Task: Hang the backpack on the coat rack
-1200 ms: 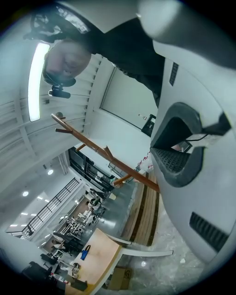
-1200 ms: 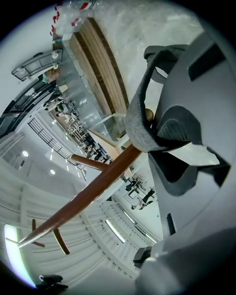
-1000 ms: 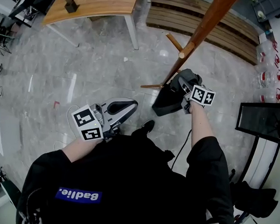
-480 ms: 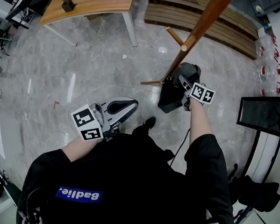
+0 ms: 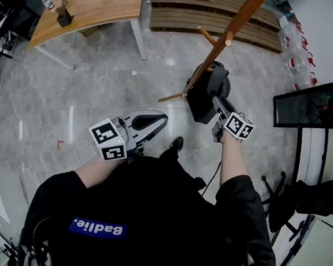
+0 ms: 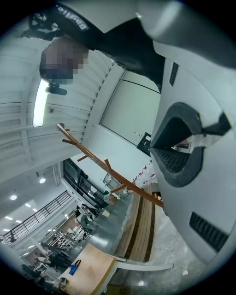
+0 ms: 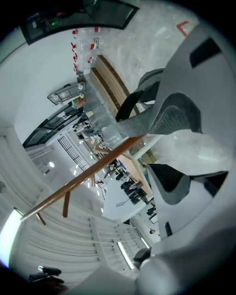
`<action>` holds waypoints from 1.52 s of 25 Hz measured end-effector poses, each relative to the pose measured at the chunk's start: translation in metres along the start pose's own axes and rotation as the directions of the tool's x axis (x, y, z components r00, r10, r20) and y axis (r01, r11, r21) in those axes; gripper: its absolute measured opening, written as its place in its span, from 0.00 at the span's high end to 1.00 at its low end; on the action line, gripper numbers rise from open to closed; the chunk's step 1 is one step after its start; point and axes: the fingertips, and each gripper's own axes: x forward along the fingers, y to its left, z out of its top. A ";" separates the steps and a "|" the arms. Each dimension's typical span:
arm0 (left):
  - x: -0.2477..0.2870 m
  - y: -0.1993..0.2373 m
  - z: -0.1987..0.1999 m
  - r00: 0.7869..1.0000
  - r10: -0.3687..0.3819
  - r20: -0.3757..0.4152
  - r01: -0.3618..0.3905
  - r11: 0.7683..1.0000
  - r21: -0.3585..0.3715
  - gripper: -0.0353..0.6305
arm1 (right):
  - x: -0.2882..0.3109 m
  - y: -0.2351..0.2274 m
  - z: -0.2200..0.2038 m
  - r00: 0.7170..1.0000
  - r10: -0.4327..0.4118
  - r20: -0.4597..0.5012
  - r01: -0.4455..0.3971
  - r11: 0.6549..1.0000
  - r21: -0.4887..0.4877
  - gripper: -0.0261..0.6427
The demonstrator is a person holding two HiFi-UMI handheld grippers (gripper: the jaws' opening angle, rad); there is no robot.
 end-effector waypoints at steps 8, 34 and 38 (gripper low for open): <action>-0.056 -0.007 -0.012 0.984 -0.161 -0.081 0.161 0.987 0.002 0.96 | -0.066 0.157 -0.060 0.989 0.067 0.134 -0.081 0.992 0.099 0.67; -0.028 -0.116 -0.027 0.982 -0.132 -0.133 0.155 0.971 0.180 0.96 | -0.201 0.335 -0.030 0.890 0.420 0.176 -0.325 0.857 -0.400 0.95; -0.029 -0.120 -0.029 0.984 -0.128 -0.122 0.147 0.975 0.167 0.96 | -0.205 0.334 -0.033 0.892 0.416 0.175 -0.324 0.860 -0.395 0.95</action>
